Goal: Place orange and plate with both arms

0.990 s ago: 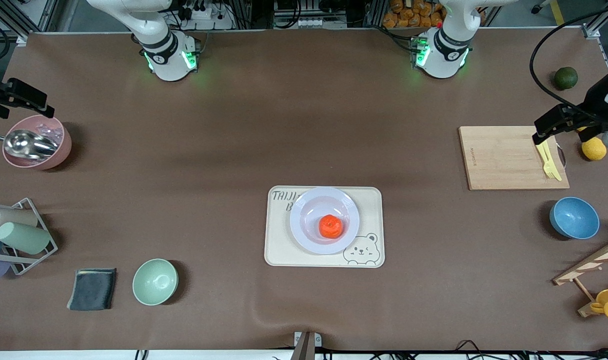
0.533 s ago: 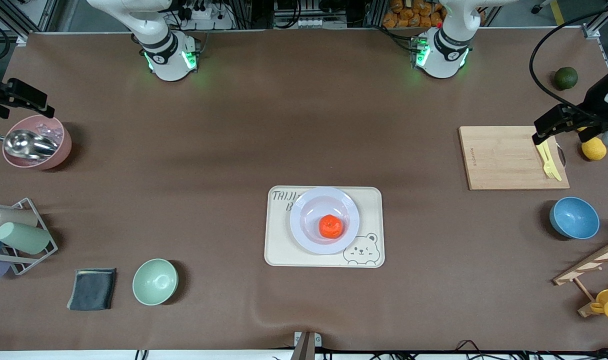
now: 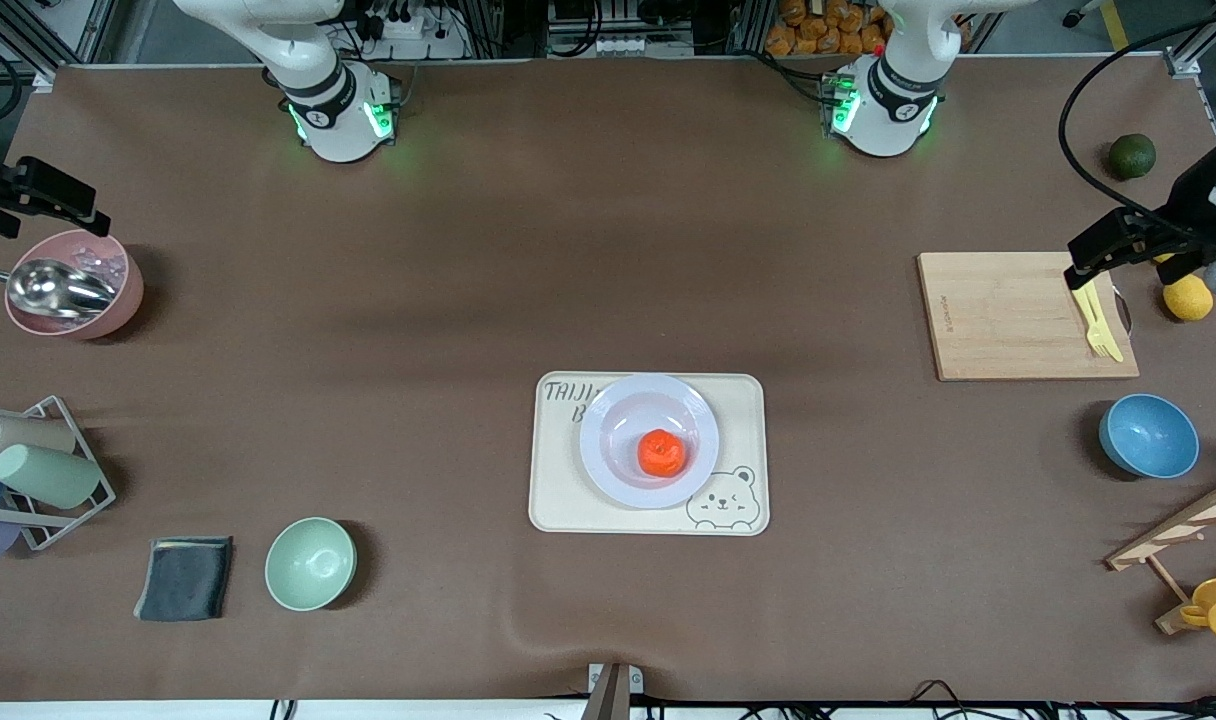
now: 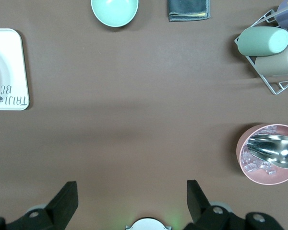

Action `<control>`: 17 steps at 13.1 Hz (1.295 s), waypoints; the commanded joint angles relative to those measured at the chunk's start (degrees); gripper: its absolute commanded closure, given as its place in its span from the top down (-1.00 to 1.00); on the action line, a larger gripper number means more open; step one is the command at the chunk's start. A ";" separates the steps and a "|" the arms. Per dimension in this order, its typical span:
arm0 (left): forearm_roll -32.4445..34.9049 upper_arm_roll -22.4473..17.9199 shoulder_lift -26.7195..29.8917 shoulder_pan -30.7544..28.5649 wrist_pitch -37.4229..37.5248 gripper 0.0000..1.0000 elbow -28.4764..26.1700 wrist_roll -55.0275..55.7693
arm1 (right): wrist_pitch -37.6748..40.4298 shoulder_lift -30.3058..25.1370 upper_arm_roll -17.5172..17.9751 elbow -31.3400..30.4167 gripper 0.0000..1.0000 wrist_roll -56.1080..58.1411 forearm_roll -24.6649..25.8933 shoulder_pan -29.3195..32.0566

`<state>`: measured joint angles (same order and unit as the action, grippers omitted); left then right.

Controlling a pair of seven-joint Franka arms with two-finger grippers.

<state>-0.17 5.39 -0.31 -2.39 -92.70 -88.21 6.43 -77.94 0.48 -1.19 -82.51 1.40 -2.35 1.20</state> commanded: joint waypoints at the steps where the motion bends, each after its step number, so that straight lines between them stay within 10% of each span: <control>1: -1.68 0.06 0.49 -0.34 -0.11 1.00 0.32 -1.68 | -1.77 -0.22 0.14 -1.69 1.00 -0.96 1.47 -1.11; 17: -2.47 -0.12 0.58 -0.51 -0.11 1.00 0.40 -1.68 | -6.35 1.19 -0.04 -3.71 1.00 -1.05 0.95 -0.24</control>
<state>-1.71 5.25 -0.29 -2.49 -92.77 -87.96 6.43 -83.62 2.10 -1.28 -85.53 1.32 -1.99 0.74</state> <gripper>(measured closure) 0.000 0.000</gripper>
